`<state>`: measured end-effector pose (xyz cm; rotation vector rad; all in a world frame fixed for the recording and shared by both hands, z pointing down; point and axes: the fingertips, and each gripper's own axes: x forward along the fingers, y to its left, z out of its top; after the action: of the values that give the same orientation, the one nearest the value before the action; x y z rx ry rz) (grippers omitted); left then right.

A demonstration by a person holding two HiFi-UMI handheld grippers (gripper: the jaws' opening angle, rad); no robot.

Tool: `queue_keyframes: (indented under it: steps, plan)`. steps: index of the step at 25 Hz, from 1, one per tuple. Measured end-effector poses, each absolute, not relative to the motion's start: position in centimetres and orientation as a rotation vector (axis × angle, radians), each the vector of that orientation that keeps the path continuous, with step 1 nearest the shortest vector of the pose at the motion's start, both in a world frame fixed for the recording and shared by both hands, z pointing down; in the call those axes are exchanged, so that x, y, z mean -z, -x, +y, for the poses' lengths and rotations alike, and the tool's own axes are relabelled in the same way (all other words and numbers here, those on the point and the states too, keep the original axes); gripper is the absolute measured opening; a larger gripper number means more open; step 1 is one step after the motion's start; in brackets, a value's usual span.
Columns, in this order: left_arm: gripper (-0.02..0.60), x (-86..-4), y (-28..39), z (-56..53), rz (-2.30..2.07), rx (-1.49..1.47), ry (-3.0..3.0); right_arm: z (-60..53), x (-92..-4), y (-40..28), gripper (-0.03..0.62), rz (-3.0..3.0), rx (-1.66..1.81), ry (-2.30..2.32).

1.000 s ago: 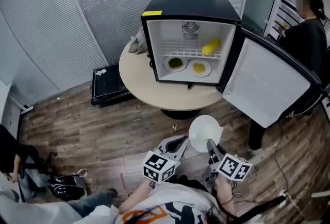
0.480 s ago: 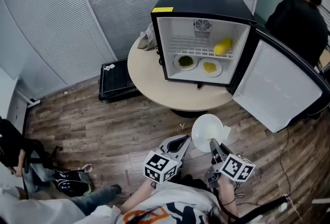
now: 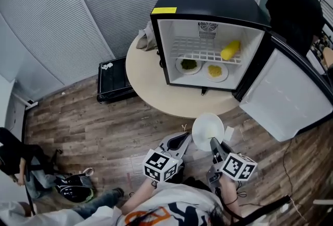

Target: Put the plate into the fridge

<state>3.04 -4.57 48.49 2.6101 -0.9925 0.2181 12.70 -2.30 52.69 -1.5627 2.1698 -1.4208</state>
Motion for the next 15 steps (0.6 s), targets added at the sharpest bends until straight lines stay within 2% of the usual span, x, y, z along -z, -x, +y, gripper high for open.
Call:
queue_keyframes:
  steps: [15]
  plan:
    - [0.014, -47.0, -0.9, -16.1, -0.963, -0.182, -2.635, -12.0, -50.3, -11.0, 0.034, 2.168, 1.396, 1.613]
